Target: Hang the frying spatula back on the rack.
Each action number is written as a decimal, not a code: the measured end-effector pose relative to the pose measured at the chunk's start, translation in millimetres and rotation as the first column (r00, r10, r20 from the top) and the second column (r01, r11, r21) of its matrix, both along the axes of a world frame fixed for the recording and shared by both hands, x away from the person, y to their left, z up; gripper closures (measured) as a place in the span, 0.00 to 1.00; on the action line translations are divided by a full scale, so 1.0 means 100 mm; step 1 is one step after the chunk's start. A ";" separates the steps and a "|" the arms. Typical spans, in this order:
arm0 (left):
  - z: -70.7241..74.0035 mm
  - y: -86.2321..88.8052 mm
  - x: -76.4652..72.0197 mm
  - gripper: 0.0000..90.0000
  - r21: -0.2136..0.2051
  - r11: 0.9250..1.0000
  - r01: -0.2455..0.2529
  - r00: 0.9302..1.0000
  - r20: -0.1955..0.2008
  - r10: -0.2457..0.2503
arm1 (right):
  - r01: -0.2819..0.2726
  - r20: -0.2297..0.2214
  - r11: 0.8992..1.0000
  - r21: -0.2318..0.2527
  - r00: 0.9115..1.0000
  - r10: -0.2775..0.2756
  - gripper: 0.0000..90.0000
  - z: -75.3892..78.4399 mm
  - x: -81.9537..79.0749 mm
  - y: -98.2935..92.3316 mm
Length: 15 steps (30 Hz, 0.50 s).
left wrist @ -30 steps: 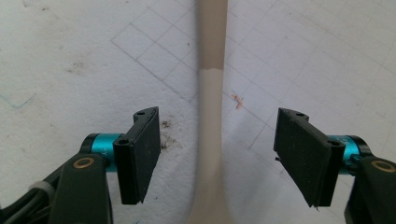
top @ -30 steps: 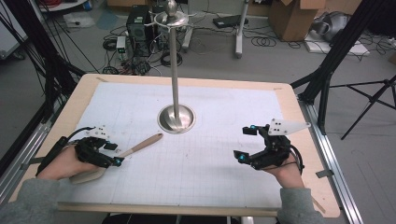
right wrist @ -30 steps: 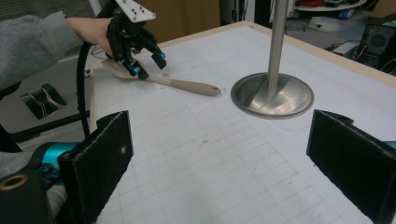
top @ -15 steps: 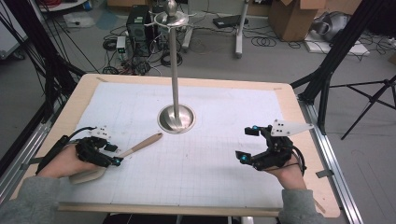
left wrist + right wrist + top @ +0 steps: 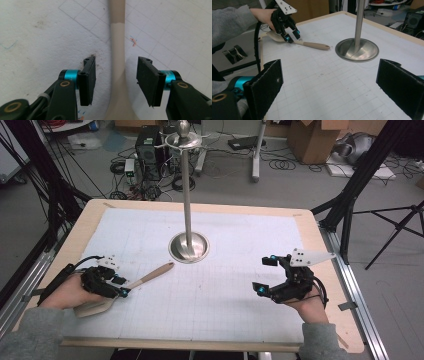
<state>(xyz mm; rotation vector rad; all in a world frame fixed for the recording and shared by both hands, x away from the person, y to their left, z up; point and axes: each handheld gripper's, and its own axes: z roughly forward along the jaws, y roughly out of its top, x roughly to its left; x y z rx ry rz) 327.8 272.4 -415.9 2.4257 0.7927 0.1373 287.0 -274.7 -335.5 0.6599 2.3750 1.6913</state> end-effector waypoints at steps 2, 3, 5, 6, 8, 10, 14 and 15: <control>0.00 0.00 -0.01 0.57 0.005 1.000 -0.001 1.000 -0.006 0.001 | 0.000 -0.002 1.000 -0.001 1.000 0.000 0.07 0.00 0.00 0.00; -0.01 0.00 -0.01 0.57 0.008 1.000 0.000 1.000 -0.006 0.000 | -0.001 0.000 1.000 -0.002 1.000 0.001 0.07 0.00 0.00 0.00; -0.01 0.00 -0.01 0.59 0.010 1.000 0.003 1.000 -0.007 -0.003 | -0.002 0.001 1.000 -0.002 1.000 0.002 0.07 0.00 0.00 0.01; -0.02 0.00 0.00 0.60 0.017 1.000 0.009 1.000 -0.007 -0.009 | -0.001 0.001 1.000 -0.002 1.000 0.001 0.07 0.00 0.00 0.01; -0.02 0.01 0.00 0.61 0.014 1.000 0.009 1.000 -0.009 -0.009 | 0.000 0.000 1.000 -0.003 1.000 0.000 0.07 0.00 0.00 0.00; -0.02 0.01 0.01 0.62 0.016 1.000 0.010 1.000 -0.009 -0.010 | 0.000 -0.001 1.000 -0.004 1.000 0.000 0.07 0.00 0.00 0.00; -0.02 0.02 0.02 0.63 0.011 1.000 0.004 1.000 -0.021 -0.003 | -0.003 -0.003 1.000 -0.004 1.000 0.003 0.07 -0.01 0.00 0.00; -0.02 0.02 0.02 0.64 0.008 1.000 0.000 1.000 -0.029 0.000 | -0.002 -0.002 1.000 -0.004 1.000 0.002 0.07 -0.01 0.00 0.00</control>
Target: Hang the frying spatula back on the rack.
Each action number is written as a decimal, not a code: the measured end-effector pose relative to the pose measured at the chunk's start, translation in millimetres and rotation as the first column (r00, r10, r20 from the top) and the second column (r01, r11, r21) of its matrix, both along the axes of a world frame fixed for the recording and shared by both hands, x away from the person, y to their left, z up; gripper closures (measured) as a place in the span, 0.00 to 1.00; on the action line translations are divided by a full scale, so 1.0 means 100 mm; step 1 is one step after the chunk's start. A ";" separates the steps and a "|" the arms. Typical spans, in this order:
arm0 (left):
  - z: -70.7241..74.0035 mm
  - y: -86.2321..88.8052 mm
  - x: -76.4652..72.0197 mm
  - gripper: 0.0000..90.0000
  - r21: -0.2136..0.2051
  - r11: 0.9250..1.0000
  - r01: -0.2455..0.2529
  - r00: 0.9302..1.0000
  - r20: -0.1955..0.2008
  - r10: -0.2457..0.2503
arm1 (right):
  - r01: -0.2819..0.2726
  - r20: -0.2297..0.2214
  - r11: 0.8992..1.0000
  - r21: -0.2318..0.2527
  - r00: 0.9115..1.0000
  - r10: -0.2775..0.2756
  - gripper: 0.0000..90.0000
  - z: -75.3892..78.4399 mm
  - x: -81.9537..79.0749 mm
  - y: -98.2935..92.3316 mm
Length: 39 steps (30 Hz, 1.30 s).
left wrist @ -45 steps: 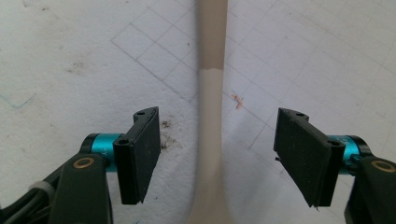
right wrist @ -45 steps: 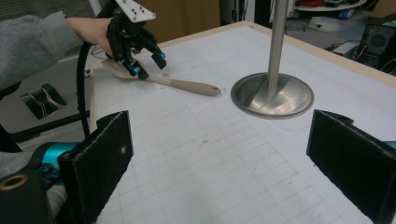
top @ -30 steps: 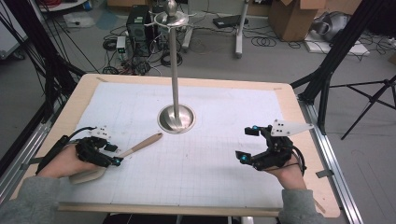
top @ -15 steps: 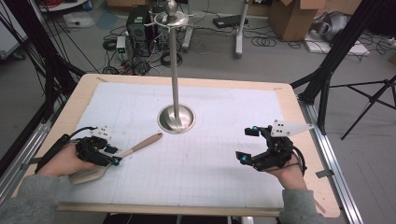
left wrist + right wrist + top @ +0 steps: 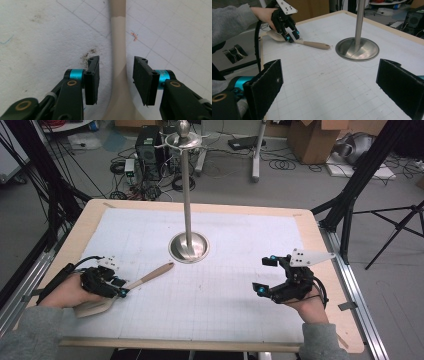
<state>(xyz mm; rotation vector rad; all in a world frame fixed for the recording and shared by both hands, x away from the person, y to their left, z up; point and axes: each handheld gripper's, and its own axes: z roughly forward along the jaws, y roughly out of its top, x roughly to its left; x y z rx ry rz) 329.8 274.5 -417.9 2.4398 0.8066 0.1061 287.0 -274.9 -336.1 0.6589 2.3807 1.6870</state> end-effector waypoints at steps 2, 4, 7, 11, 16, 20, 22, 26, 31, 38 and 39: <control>0.00 0.00 0.00 0.64 0.004 1.000 0.003 1.000 0.002 -0.003 | 0.001 -0.001 1.000 0.000 1.000 -0.001 0.07 0.00 0.00 0.00; 0.00 0.00 0.00 0.64 0.010 1.000 0.011 1.000 0.012 -0.011 | 0.002 -0.002 1.000 0.000 1.000 -0.002 0.07 0.00 0.00 0.00; 0.00 0.00 -0.01 0.64 0.015 1.000 0.014 1.000 0.021 -0.015 | 0.001 -0.003 1.000 -0.001 1.000 -0.001 0.07 0.00 0.00 0.00; -0.01 -0.02 -0.03 0.66 0.017 1.000 0.005 1.000 0.030 -0.005 | -0.001 -0.004 1.000 -0.003 1.000 0.001 0.07 -0.01 0.00 0.00; -0.01 -0.03 -0.05 0.71 0.030 1.000 -0.003 0.999 0.050 0.002 | 0.001 -0.007 1.000 -0.004 1.000 -0.001 0.07 -0.01 0.00 0.00; -0.01 -0.03 -0.07 0.73 0.024 1.000 -0.005 0.999 0.055 0.003 | 0.001 -0.006 1.000 -0.006 1.000 -0.001 0.07 -0.01 0.00 -0.01; -0.01 -0.04 -0.07 0.75 0.022 1.000 0.001 0.998 0.057 -0.002 | 0.001 -0.005 1.000 -0.006 1.000 -0.001 0.07 -0.01 0.00 0.00; -0.01 -0.04 -0.08 0.78 0.027 1.000 0.007 0.999 0.050 -0.008 | 0.000 -0.007 1.000 -0.008 1.000 0.000 0.07 -0.01 0.00 0.00; -0.01 -0.04 -0.09 0.85 0.026 1.000 0.016 0.998 0.055 -0.018 | -0.001 -0.008 1.000 -0.010 1.000 0.001 0.07 -0.02 0.00 0.00; -0.03 0.00 -0.09 0.86 -0.006 1.000 0.014 0.998 0.060 -0.014 | -0.001 -0.006 1.000 -0.012 1.000 0.001 0.07 -0.02 -0.01 0.00; -0.03 0.00 -0.09 0.86 -0.008 1.000 0.020 0.997 0.068 -0.019 | -0.002 -0.002 1.000 -0.010 1.000 0.002 0.07 -0.02 -0.01 0.00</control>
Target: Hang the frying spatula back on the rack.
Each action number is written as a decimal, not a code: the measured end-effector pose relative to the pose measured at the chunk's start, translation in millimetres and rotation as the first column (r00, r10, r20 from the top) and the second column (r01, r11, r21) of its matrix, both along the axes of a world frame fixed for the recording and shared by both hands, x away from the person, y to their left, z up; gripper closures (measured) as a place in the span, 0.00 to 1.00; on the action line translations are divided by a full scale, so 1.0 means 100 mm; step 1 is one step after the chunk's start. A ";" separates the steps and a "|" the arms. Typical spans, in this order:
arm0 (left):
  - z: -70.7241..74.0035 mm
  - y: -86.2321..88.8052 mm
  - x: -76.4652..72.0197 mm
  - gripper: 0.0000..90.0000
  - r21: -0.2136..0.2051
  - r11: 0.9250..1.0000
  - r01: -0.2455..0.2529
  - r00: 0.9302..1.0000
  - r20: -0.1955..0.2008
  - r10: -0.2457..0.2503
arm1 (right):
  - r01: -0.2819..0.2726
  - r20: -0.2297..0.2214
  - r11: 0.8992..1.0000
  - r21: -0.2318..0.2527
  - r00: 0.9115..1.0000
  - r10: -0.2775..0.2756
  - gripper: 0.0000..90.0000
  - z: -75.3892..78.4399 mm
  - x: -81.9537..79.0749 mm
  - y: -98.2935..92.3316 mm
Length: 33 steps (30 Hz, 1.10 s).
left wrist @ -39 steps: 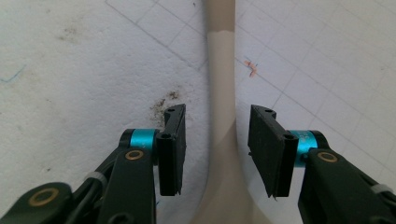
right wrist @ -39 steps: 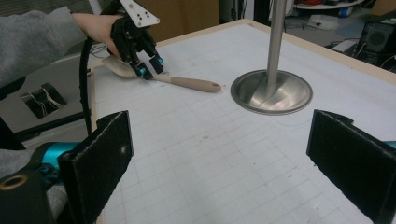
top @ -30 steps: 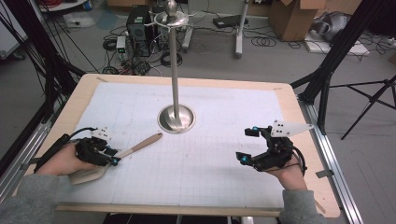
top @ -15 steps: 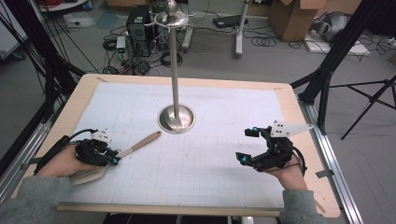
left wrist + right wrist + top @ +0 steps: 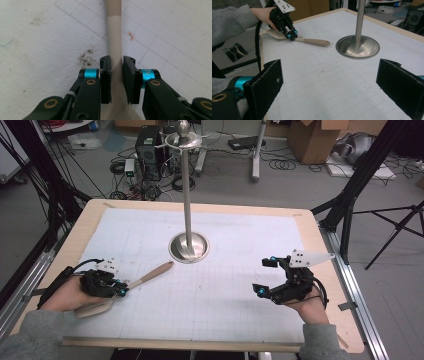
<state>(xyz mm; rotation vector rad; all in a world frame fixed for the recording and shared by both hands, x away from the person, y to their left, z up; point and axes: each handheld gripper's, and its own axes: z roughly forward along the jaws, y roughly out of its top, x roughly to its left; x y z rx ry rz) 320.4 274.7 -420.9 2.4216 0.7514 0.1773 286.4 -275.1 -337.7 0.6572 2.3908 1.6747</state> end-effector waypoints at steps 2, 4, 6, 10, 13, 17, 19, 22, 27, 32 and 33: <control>0.00 0.00 -0.01 0.86 -0.007 1.000 -0.005 1.000 -0.002 0.005 | -0.003 0.000 1.000 0.001 1.000 0.003 0.07 0.00 0.00 0.00; 0.00 0.01 -0.01 0.86 -0.006 1.000 -0.007 1.000 0.003 0.007 | -0.002 -0.006 1.000 0.000 1.000 0.002 0.07 0.00 0.00 0.00; 0.00 0.00 0.00 0.86 -0.007 1.000 -0.011 1.000 0.007 0.011 | 0.000 -0.008 1.000 -0.001 1.000 0.000 0.07 0.00 0.00 0.00; 0.00 -0.02 0.01 0.86 -0.007 1.000 -0.006 1.000 0.008 0.006 | 0.000 -0.010 1.000 0.001 1.000 0.000 0.07 0.00 0.00 -0.01; 0.01 -0.02 0.01 0.86 -0.010 1.000 0.007 1.000 0.006 -0.007 | -0.001 -0.008 1.000 -0.001 1.000 0.001 0.07 0.00 0.00 -0.01; 0.03 -0.02 0.00 0.86 -0.012 1.000 0.022 1.000 0.008 -0.021 | 0.001 -0.005 1.000 -0.002 1.000 -0.001 0.07 0.00 0.00 -0.01; 0.05 -0.01 -0.02 0.86 -0.031 0.999 0.018 1.000 0.012 -0.017 | -0.001 -0.006 1.000 -0.001 1.000 0.001 0.07 0.00 -0.01 -0.01; 0.11 0.02 -0.03 0.86 -0.053 0.998 0.026 0.999 0.024 -0.025 | -0.001 -0.006 1.000 -0.001 1.000 0.001 0.07 0.00 -0.01 -0.01; 0.22 0.09 -0.05 0.86 -0.086 0.996 0.024 0.999 0.047 -0.020 | 0.000 -0.006 1.000 -0.003 1.000 0.000 0.07 0.00 0.00 -0.01; 0.32 0.16 -0.08 0.86 -0.094 0.995 0.032 0.998 0.062 -0.026 | 0.001 -0.006 1.000 -0.006 1.000 -0.001 0.07 0.00 0.00 0.00; 0.34 0.17 -0.08 0.86 -0.092 0.995 0.033 0.997 0.068 -0.027 | 0.001 -0.005 1.000 -0.007 1.000 -0.001 0.07 0.00 0.00 0.00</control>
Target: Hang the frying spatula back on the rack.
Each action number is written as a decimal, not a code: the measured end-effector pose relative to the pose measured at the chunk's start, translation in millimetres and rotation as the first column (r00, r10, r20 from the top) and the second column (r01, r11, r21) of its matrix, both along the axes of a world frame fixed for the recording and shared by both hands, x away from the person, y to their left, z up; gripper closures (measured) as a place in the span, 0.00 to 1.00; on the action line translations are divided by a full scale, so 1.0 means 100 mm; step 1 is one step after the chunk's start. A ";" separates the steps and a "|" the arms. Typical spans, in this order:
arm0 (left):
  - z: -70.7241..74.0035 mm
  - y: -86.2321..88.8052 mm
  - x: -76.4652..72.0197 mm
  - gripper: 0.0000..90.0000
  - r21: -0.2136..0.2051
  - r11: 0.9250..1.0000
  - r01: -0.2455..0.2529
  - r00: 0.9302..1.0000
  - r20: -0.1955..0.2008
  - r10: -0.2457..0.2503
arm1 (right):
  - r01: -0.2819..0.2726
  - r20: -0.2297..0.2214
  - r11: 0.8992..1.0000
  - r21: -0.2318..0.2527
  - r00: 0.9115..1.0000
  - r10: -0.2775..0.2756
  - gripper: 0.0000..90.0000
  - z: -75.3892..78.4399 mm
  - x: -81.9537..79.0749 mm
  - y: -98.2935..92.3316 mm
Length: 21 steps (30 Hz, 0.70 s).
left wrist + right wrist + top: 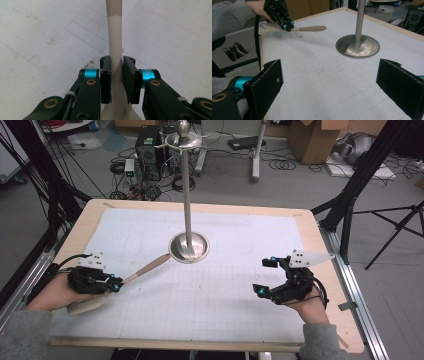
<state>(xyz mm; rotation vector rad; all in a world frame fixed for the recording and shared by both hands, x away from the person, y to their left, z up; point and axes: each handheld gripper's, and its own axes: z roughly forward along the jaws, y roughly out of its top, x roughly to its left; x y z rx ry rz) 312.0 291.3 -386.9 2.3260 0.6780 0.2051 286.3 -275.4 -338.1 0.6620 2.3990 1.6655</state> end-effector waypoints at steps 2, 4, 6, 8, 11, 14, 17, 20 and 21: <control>0.04 0.02 -0.01 0.86 -0.005 1.000 0.002 1.000 0.008 -0.002 | 0.000 0.000 1.000 -0.001 1.000 0.000 0.07 0.00 0.00 0.00; 0.08 0.02 -0.01 0.86 -0.009 1.000 0.005 1.000 0.016 -0.005 | -0.002 -0.002 1.000 0.001 1.000 0.002 0.07 0.00 0.00 0.00; 0.11 0.03 -0.02 0.86 -0.016 1.000 0.002 1.000 0.022 -0.002 | 0.000 0.000 1.000 0.001 1.000 0.000 0.07 0.00 0.00 0.00; 0.16 0.03 -0.02 0.86 -0.019 1.000 0.003 1.000 0.025 -0.003 | 0.000 0.000 1.000 0.002 1.000 0.000 0.07 0.00 0.00 0.00; 0.21 0.02 -0.01 0.86 -0.021 1.000 0.005 0.999 0.034 -0.004 | 0.001 0.000 1.000 0.003 1.000 -0.001 0.07 0.00 0.00 0.00; 0.27 0.01 0.00 0.86 -0.022 1.000 0.003 0.999 0.043 -0.003 | 0.000 -0.001 1.000 0.004 1.000 0.000 0.07 0.00 0.00 -0.01; 0.30 0.00 0.01 0.86 -0.014 1.000 0.004 0.999 0.045 -0.003 | 0.000 -0.001 1.000 0.005 1.000 0.000 0.07 0.00 0.00 -0.01; 0.34 -0.02 0.02 0.86 -0.023 1.000 0.009 0.999 0.053 -0.008 | 0.000 -0.002 1.000 0.005 1.000 0.000 0.07 0.00 0.00 -0.01; 0.36 -0.02 0.02 0.86 -0.022 1.000 0.007 0.998 0.056 -0.006 | -0.001 -0.002 1.000 0.005 1.000 0.001 0.07 0.00 0.00 -0.01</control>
